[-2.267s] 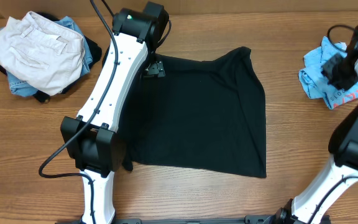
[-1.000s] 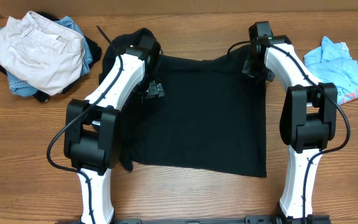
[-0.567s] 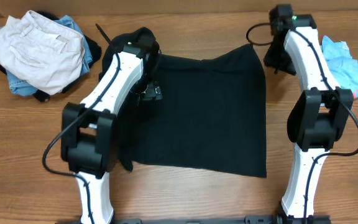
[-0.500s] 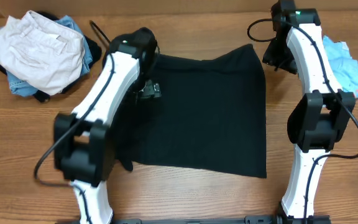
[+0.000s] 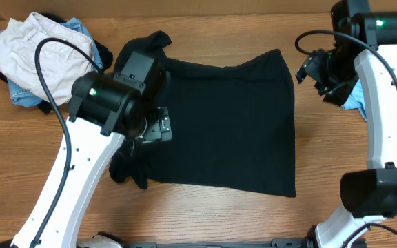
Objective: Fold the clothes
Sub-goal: 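Move both grippers to the shirt's bottom corners, then grasp the bottom hem corners with both grippers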
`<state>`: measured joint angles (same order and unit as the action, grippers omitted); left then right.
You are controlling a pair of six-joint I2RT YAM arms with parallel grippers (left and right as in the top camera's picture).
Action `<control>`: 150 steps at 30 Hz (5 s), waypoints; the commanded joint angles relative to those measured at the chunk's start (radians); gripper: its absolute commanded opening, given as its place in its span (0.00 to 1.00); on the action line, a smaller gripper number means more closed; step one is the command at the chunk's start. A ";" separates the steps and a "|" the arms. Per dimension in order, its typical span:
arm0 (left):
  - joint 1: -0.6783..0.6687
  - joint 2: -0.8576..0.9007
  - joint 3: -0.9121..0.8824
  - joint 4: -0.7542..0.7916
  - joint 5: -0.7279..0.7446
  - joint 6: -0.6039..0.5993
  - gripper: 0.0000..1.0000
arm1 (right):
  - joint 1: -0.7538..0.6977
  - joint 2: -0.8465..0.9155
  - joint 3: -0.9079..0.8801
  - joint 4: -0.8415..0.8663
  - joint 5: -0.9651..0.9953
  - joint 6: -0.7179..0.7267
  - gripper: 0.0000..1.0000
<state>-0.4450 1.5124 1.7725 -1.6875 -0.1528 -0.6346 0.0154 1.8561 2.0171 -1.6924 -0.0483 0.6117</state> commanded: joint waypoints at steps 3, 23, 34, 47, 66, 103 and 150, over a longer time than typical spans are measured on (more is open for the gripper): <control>-0.111 -0.049 -0.198 0.034 0.093 -0.135 1.00 | 0.011 -0.165 -0.293 0.101 -0.014 0.168 0.84; 0.112 0.021 -0.824 0.515 0.187 -0.108 0.95 | 0.057 -0.182 -0.747 0.428 -0.146 0.182 0.93; 0.112 0.021 -1.005 0.757 0.218 -0.196 0.68 | 0.057 -0.182 -0.747 0.436 -0.146 0.185 0.93; 0.112 0.024 -0.890 0.698 0.105 -0.174 0.54 | 0.057 -0.182 -0.747 0.446 -0.145 0.174 0.98; 0.113 0.026 -0.969 0.777 0.104 -0.200 0.21 | 0.055 -0.182 -0.747 0.404 -0.155 0.179 0.98; 0.269 0.024 -0.888 0.750 0.146 -0.075 0.04 | 0.050 -0.531 -1.385 0.701 -0.062 0.772 1.00; 0.268 0.007 -0.609 0.586 0.056 -0.037 0.04 | 0.051 -0.507 -1.262 0.690 0.055 0.824 0.12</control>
<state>-0.1825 1.5372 1.1400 -1.1309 -0.0486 -0.6949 0.0662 1.3495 0.7330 -1.0336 -0.0105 1.4216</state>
